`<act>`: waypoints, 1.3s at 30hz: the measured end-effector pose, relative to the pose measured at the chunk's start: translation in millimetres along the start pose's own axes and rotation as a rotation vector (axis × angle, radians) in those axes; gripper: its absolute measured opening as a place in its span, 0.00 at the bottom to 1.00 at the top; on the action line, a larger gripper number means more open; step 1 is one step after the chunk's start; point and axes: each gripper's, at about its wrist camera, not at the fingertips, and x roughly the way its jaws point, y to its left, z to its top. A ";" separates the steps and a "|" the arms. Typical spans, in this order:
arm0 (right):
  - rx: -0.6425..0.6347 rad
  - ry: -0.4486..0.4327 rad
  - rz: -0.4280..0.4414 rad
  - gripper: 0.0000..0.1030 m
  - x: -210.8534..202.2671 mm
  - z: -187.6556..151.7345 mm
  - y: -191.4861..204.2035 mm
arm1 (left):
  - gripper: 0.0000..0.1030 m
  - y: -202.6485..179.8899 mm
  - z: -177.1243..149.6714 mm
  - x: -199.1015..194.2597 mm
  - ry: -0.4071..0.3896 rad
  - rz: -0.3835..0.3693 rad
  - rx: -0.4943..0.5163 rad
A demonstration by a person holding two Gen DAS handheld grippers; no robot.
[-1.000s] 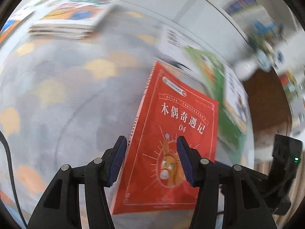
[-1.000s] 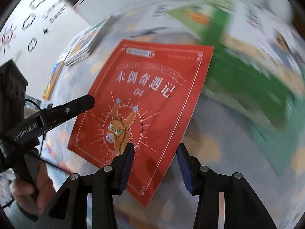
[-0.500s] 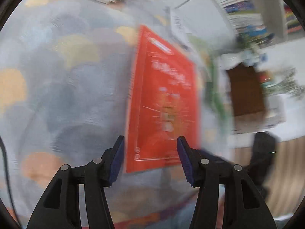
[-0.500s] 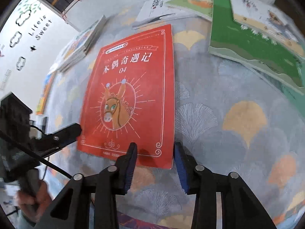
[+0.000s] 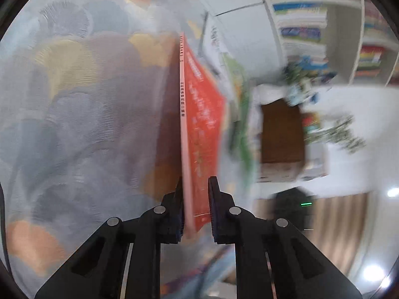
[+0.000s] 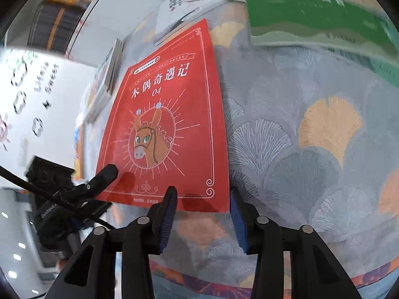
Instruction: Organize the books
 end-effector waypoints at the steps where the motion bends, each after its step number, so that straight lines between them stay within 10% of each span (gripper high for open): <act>1: 0.024 0.007 0.032 0.49 -1.3 0.9 -4.2 | 0.12 1.3 3.5 -2.4 0.002 -0.042 -0.025; 9: 0.244 0.041 0.329 0.50 22.4 32.7 -18.4 | 0.12 11.0 16.5 0.3 0.012 -0.187 -0.158; 16: 0.003 -0.046 0.091 0.31 15.7 35.1 33.0 | 0.12 -15.1 18.3 -2.4 -0.032 0.121 0.059; 21: -0.382 -0.143 -0.132 0.31 2.1 20.5 107.4 | 0.12 -44.5 18.6 -20.4 -0.127 0.171 0.201; 31: -0.646 -0.268 -0.019 0.31 -35.6 50.3 199.1 | 0.18 -94.3 78.6 -96.8 -0.354 0.089 0.327; 39: -0.696 -0.141 0.069 0.32 59.5 129.3 269.3 | 0.18 -24.7 159.0 -120.1 -0.497 0.232 0.179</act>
